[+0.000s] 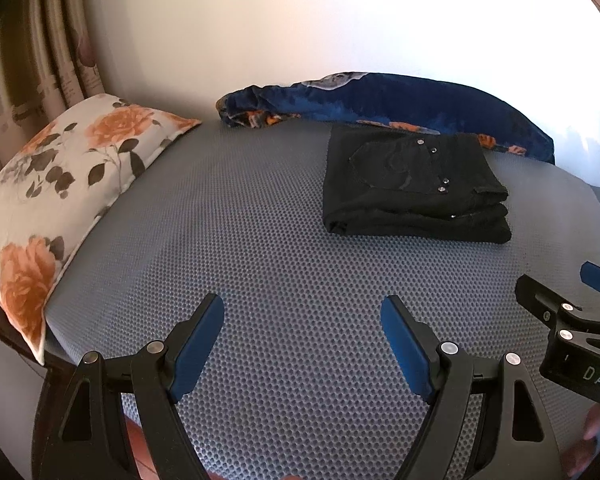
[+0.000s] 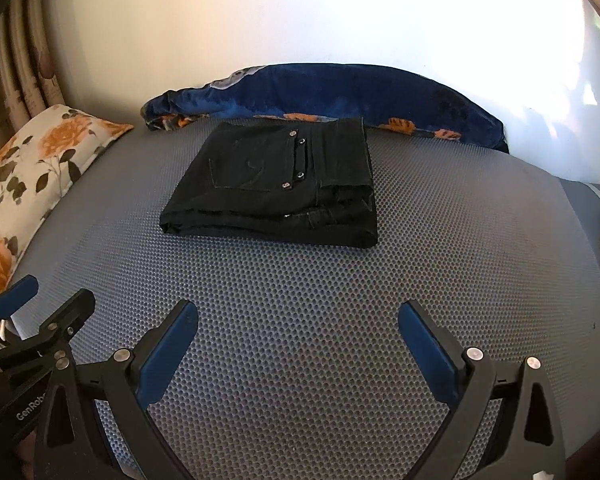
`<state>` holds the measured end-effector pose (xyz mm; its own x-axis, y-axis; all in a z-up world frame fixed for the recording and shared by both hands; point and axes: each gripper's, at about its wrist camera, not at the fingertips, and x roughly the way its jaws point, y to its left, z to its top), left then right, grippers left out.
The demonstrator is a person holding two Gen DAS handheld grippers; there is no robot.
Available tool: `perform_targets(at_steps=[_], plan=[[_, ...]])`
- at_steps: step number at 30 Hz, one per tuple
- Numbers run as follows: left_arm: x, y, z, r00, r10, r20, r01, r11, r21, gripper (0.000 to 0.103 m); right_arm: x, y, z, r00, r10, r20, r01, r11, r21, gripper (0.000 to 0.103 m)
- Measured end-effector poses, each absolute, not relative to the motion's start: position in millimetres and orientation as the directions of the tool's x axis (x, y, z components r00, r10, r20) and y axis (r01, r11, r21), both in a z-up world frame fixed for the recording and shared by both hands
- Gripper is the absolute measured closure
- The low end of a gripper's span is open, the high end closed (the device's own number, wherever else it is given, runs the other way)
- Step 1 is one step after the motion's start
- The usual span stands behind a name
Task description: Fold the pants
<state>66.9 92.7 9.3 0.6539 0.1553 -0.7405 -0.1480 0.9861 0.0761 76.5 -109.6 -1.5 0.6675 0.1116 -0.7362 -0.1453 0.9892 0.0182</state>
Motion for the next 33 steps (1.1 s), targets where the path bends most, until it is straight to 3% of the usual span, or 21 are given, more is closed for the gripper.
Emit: perform_targets(at_steps=[33], plan=[[74, 94, 2, 0.648, 0.174, -0.741, -0.129, 0.985, 0.118, 0.022, 81, -109, -17, 0.631, 0.113, -0.767, -0.139, 0.990, 0.032, 0.004]])
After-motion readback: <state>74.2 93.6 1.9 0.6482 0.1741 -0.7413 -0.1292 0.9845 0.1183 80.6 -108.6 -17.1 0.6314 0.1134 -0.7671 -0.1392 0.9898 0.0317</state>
